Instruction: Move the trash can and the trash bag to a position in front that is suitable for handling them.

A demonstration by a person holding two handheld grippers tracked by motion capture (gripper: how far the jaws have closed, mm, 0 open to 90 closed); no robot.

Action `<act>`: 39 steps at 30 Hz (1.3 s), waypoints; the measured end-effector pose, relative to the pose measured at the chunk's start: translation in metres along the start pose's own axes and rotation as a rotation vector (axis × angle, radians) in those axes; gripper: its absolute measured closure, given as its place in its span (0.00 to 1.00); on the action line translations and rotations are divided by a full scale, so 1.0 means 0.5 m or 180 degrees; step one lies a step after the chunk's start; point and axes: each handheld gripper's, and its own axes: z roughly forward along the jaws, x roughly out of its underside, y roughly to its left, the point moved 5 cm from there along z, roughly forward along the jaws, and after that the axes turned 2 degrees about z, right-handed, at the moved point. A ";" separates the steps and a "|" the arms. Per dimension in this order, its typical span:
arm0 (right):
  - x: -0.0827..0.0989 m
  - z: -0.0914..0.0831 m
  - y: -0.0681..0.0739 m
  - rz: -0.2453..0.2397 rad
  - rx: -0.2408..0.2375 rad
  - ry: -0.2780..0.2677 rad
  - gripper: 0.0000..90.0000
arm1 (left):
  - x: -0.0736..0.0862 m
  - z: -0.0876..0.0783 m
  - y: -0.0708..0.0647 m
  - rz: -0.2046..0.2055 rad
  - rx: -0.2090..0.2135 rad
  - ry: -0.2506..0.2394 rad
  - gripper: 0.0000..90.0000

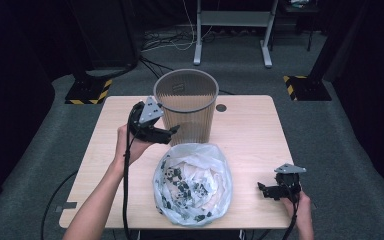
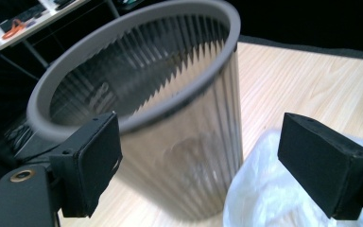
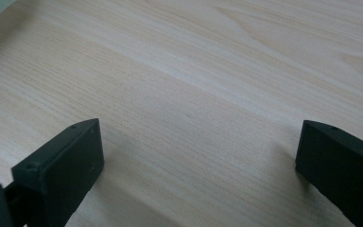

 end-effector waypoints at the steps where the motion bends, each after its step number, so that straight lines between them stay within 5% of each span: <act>1: 0.000 0.000 0.000 0.0000 0.0000 0.0000 0.01 | 0.010 -0.007 0.001 -0.0009 -0.0009 0.0005 0.15; 8: 0.000 0.000 0.000 0.0004 0.0006 0.0000 0.01 | 0.108 -0.044 -0.002 -0.0142 -0.0037 0.0070 0.15; 21: -0.001 0.001 0.001 0.0012 0.0028 -0.0001 0.01 | 0.323 -0.060 -0.049 -0.0645 -0.0002 0.0237 0.13; 27: -0.001 0.002 0.001 0.0025 0.0041 -0.0004 0.01 | 0.402 -0.048 -0.065 -0.0948 0.0148 0.0364 0.07; 34: -0.002 0.002 0.001 0.0046 0.0054 0.0000 0.01 | 0.470 -0.033 -0.082 -0.1346 0.0295 0.0297 0.06; 39: -0.002 0.002 0.001 0.0062 0.0064 0.0001 0.01 | 0.492 -0.028 -0.086 -0.1423 0.0289 0.0287 0.06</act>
